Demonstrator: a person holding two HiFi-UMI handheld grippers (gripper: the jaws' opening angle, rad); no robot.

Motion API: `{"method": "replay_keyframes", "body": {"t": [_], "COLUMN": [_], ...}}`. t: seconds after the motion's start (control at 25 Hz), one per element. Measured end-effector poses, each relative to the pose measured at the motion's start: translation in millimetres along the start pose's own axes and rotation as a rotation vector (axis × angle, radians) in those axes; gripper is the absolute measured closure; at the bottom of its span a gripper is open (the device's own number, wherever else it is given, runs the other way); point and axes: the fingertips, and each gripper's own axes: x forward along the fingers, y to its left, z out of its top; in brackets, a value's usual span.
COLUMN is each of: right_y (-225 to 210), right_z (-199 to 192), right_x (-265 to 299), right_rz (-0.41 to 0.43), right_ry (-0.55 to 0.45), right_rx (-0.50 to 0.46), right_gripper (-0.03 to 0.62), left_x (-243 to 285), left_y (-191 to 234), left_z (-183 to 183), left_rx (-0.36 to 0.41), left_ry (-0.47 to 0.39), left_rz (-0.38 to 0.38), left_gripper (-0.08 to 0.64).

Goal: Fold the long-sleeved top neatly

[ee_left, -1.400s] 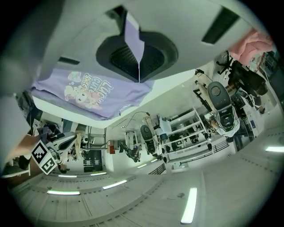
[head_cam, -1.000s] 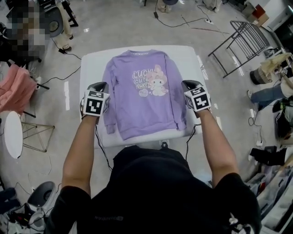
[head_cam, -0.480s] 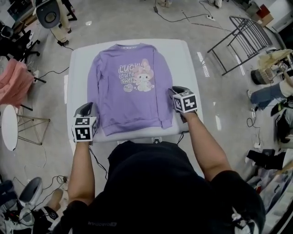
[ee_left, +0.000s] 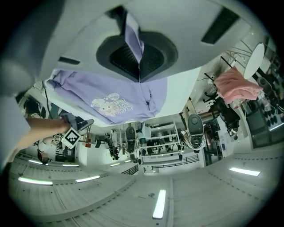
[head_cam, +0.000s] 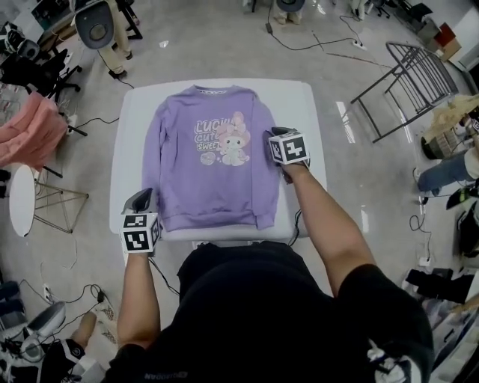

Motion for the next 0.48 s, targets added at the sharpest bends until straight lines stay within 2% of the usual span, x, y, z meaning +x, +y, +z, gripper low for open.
{"method": "replay_keyframes", "body": {"t": [0.32,0.4,0.48], "right_y": [-30,-27,-27], "right_z": [41,32,24], "right_x": [60,73,79], "right_rz": [0.054,0.080,0.076], "right_ry": [0.005,0.067,0.102], "right_rx": [0.072,0.041,-0.018], "right_gripper": [0.495,0.509,0.573], "left_x": [-21,-24,-24], "left_y": [4,5,5], "left_z": [-21,-26,-29], "left_rx": [-0.065,-0.080,-0.091], "left_ry": [0.059,0.072,0.079], "left_rz": [0.089,0.109,0.120], "left_gripper": [0.554,0.554,0.554]}}
